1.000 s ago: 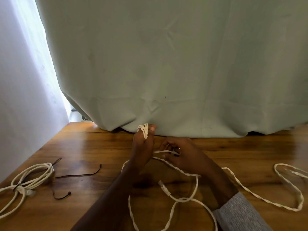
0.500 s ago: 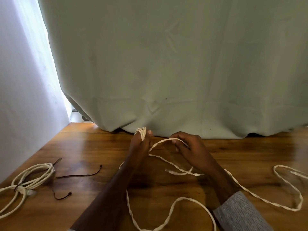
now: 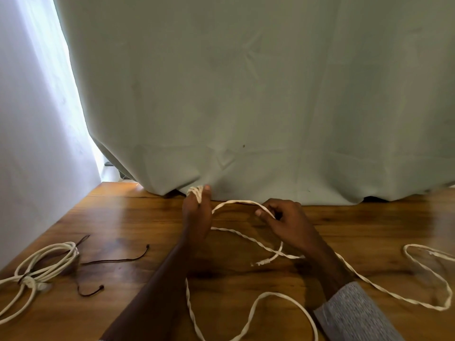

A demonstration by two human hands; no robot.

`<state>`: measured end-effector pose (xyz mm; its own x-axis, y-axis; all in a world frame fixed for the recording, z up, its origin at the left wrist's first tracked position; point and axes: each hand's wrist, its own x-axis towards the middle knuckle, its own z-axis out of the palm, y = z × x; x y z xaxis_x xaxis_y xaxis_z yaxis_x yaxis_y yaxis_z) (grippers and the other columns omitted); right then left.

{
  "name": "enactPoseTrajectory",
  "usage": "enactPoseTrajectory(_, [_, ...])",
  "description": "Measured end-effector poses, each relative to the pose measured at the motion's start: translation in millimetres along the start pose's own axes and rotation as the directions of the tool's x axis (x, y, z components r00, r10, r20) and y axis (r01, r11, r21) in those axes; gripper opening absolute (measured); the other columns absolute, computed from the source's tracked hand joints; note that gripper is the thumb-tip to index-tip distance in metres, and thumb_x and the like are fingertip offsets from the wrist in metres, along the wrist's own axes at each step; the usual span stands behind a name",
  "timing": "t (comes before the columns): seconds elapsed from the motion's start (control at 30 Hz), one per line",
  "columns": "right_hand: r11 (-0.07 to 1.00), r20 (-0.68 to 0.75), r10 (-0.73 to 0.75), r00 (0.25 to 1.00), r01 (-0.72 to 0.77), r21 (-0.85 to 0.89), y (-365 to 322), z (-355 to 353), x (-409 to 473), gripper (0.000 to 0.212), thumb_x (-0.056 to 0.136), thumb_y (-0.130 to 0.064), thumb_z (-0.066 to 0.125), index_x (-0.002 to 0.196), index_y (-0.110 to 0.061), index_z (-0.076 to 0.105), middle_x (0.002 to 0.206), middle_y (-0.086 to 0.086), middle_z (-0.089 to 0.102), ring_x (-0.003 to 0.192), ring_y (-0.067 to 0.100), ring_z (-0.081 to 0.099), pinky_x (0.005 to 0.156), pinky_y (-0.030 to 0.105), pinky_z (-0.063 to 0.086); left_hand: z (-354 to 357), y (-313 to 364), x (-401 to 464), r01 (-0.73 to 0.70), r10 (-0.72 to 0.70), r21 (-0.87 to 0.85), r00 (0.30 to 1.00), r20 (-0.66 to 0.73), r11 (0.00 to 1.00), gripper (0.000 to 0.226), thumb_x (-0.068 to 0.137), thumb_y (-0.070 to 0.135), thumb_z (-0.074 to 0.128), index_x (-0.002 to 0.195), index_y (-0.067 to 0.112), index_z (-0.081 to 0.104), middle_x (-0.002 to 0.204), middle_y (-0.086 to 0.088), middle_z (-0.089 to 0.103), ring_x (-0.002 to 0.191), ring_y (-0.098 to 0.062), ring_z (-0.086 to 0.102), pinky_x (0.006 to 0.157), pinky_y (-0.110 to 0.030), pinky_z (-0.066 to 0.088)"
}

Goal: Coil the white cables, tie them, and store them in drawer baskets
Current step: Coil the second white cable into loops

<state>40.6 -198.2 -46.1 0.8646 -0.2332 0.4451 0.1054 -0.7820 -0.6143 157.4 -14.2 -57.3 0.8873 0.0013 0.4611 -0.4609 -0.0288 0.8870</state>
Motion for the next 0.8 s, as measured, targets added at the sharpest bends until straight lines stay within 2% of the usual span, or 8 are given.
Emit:
enactPoseTrajectory(0.13, [0.991, 0.182, 0.125, 0.975, -0.116, -0.060, 2, -3, -3, 0.013, 0.092, -0.033, 0.069, 0.080, -0.028, 0.073, 0.072, -0.007, 0.069, 0.069, 0.008, 0.064, 0.065, 0.031, 0.052, -5, -10, 8, 0.020, -0.022, -0.019, 0.993, -0.118, 1.000, 0.019, 0.104, 0.021, 0.050, 0.100, 0.008, 0.062, 0.097, -0.007, 0.067, 0.090, -0.017, 0.062, 0.080, -0.021, 0.046])
enactPoseTrajectory(0.23, [0.982, 0.278, 0.191, 0.941, -0.185, -0.049, 10, -14, -3, 0.021, 0.091, -0.011, 0.065, 0.077, -0.023, 0.073, 0.070, -0.003, 0.070, 0.062, 0.009, 0.063, 0.061, 0.030, 0.052, -5, -10, 7, 0.021, -0.019, 0.015, 0.992, -0.122, 1.000, 0.021, 0.104, 0.022, 0.049, 0.099, 0.007, 0.062, 0.093, -0.004, 0.066, 0.083, -0.012, 0.060, 0.070, -0.004, 0.040])
enactPoseTrajectory(0.3, [0.969, 0.290, 0.231, 0.929, -0.247, 0.019, 12, -14, -5, 0.022, 0.093, -0.005, 0.061, 0.080, -0.020, 0.070, 0.066, 0.000, 0.069, 0.054, 0.012, 0.060, 0.054, 0.029, 0.049, -3, -11, 5, 0.017, -0.013, 0.045, 0.996, -0.093, 0.999, 0.024, 0.104, 0.023, 0.049, 0.093, 0.006, 0.062, 0.086, -0.003, 0.064, 0.077, -0.008, 0.058, 0.064, -0.003, 0.039])
enactPoseTrajectory(0.4, [0.965, 0.281, 0.245, 0.928, -0.262, 0.024, 13, -7, -7, 0.008, 0.094, -0.025, 0.067, 0.087, -0.021, 0.068, 0.074, 0.002, 0.072, 0.058, 0.013, 0.063, 0.056, 0.030, 0.050, 3, -12, 1, 0.003, -0.002, 0.070, 1.000, -0.021, 0.998, 0.033, 0.104, 0.026, 0.048, 0.085, 0.001, 0.059, 0.079, -0.012, 0.062, 0.071, -0.018, 0.057, 0.058, -0.014, 0.040])
enactPoseTrajectory(0.53, [0.971, 0.222, 0.235, 0.946, -0.222, -0.085, 9, 1, -7, 0.015, 0.088, -0.037, 0.073, 0.089, -0.023, 0.066, 0.078, -0.002, 0.072, 0.068, 0.010, 0.066, 0.060, 0.033, 0.052, 6, -9, -2, 0.013, -0.012, 0.060, 1.000, -0.014, 0.998, 0.037, 0.104, 0.026, 0.049, 0.081, -0.002, 0.056, 0.078, -0.021, 0.060, 0.070, -0.024, 0.055, 0.061, -0.032, 0.042])
enactPoseTrajectory(0.63, [0.962, 0.204, 0.244, 0.948, -0.211, -0.170, 10, 8, -7, 0.013, 0.094, -0.036, 0.067, 0.094, -0.023, 0.069, 0.083, -0.006, 0.069, 0.074, 0.008, 0.065, 0.065, 0.033, 0.054, 7, -7, -3, 0.017, -0.016, 0.042, 1.000, -0.007, 0.999, 0.038, 0.105, 0.027, 0.047, 0.086, -0.004, 0.058, 0.084, -0.025, 0.062, 0.072, -0.026, 0.057, 0.062, -0.033, 0.044])
enactPoseTrajectory(0.7, [0.978, 0.136, 0.201, 0.970, -0.192, -0.079, 9, 10, -6, 0.013, 0.099, -0.033, 0.059, 0.097, -0.025, 0.069, 0.086, -0.007, 0.069, 0.078, 0.007, 0.065, 0.073, 0.036, 0.057, 7, -7, -3, 0.026, -0.026, 0.049, 1.000, 0.007, 0.998, 0.038, 0.105, 0.027, 0.047, 0.087, -0.005, 0.058, 0.085, -0.026, 0.062, 0.072, -0.028, 0.058, 0.059, -0.028, 0.044])
enactPoseTrajectory(0.8, [0.998, -0.070, 0.033, 0.997, -0.036, -0.045, 5, 7, -5, 0.015, 0.106, -0.034, 0.045, 0.098, -0.031, 0.057, 0.076, -0.009, 0.063, 0.068, 0.006, 0.060, 0.058, 0.031, 0.049, 6, -9, -3, 0.038, -0.039, 0.064, 0.999, 0.014, 0.997, 0.040, 0.104, 0.028, 0.047, 0.084, -0.005, 0.056, 0.080, -0.026, 0.060, 0.065, -0.023, 0.054, 0.051, -0.019, 0.038])
